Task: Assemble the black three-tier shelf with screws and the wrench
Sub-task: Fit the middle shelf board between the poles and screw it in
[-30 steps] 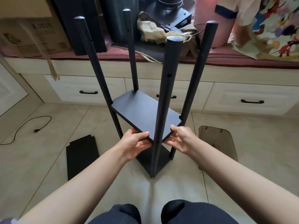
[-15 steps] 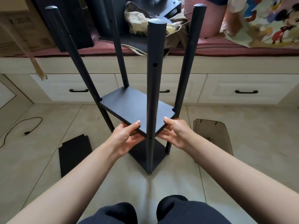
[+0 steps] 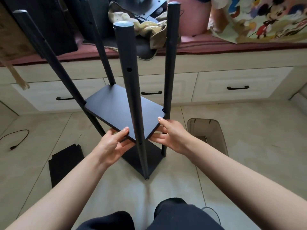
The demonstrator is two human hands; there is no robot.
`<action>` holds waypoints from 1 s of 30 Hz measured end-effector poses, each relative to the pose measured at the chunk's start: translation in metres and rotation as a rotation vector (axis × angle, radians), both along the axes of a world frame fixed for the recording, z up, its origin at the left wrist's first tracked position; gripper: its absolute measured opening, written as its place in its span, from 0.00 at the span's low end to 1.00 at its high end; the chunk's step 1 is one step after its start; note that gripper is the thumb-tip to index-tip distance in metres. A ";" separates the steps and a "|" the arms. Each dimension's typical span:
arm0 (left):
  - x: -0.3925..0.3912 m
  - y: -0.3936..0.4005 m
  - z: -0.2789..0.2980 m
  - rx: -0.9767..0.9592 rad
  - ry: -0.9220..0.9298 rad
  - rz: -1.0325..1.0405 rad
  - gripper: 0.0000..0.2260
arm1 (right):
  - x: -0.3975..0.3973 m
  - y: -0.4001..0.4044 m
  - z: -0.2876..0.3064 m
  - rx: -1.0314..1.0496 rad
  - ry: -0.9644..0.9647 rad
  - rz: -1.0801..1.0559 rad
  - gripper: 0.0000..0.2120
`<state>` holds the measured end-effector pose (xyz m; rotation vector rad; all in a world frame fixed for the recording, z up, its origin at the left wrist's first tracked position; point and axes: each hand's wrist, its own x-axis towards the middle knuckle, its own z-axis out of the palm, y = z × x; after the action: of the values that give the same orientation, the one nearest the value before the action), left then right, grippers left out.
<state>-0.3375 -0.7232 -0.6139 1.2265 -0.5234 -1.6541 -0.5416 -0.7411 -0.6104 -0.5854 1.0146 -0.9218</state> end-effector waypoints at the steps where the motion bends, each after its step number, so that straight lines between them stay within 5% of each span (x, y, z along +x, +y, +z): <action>1: 0.000 0.000 0.000 0.004 0.009 0.003 0.21 | -0.008 0.000 -0.003 0.003 0.012 0.003 0.09; 4: -0.001 0.001 0.002 0.016 0.025 0.017 0.22 | -0.038 0.004 -0.019 0.027 0.161 -0.011 0.11; 8: -0.005 0.002 0.002 0.005 0.020 0.035 0.18 | -0.083 0.011 -0.054 -0.009 0.580 0.012 0.10; 14: -0.012 -0.003 -0.002 0.001 0.004 0.061 0.26 | -0.113 0.000 -0.107 -0.055 1.238 0.247 0.17; 18: -0.012 -0.003 -0.006 -0.030 0.022 0.039 0.20 | -0.108 -0.007 -0.133 -0.020 1.384 0.392 0.22; 22: -0.020 -0.003 -0.005 -0.018 0.055 0.058 0.14 | -0.098 -0.003 -0.147 -0.049 1.496 0.413 0.15; 30: -0.044 -0.002 -0.004 -0.018 0.070 0.065 0.12 | -0.076 0.038 -0.152 -0.209 1.497 0.586 0.15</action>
<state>-0.3815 -0.7252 -0.6178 1.1562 -0.4498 -1.6278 -0.6178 -0.7032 -0.7622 -1.7510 1.8768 0.1039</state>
